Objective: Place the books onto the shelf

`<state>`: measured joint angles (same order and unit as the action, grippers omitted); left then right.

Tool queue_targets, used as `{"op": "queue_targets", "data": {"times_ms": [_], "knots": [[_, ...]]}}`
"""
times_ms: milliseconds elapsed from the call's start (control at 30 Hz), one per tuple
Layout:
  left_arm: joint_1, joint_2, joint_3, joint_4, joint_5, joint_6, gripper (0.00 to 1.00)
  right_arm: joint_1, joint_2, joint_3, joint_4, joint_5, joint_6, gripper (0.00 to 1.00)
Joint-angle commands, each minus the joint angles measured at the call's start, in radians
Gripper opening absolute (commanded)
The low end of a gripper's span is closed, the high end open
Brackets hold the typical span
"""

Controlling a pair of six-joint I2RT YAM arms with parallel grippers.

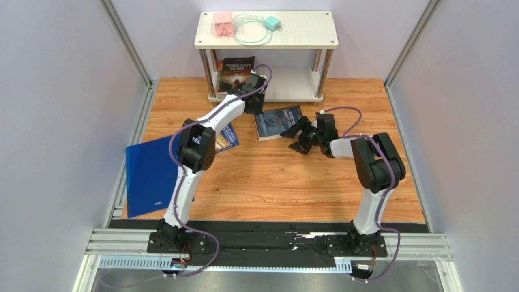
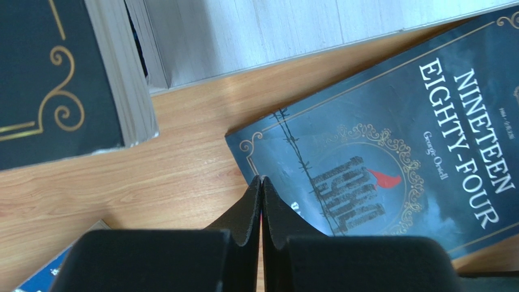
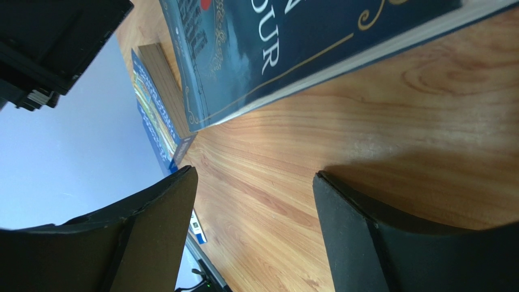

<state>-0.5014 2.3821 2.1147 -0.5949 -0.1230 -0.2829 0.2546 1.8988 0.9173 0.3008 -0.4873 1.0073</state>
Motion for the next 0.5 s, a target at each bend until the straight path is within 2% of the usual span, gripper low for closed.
{"op": "queue_targets", "data": {"times_ms": [0, 200, 400, 467], "knots": [[-0.005, 0.028, 0.08, -0.063, -0.03, 0.047, 0.0, -0.018, 0.048, 0.022, 0.064, 0.009, 0.039, 0.77], [-0.015, 0.077, 0.123, -0.062, -0.075, 0.077, 0.0, -0.026, 0.098, 0.037, 0.098, -0.004, 0.067, 0.77], [-0.055, 0.186, 0.327, -0.222, -0.087, 0.158, 0.0, -0.038, 0.097, 0.035, 0.095, -0.007, 0.065, 0.77], [-0.063, 0.212, 0.347, -0.247, -0.089, 0.165, 0.0, -0.052, 0.085, 0.028, 0.084, -0.004, 0.06, 0.77]]}}
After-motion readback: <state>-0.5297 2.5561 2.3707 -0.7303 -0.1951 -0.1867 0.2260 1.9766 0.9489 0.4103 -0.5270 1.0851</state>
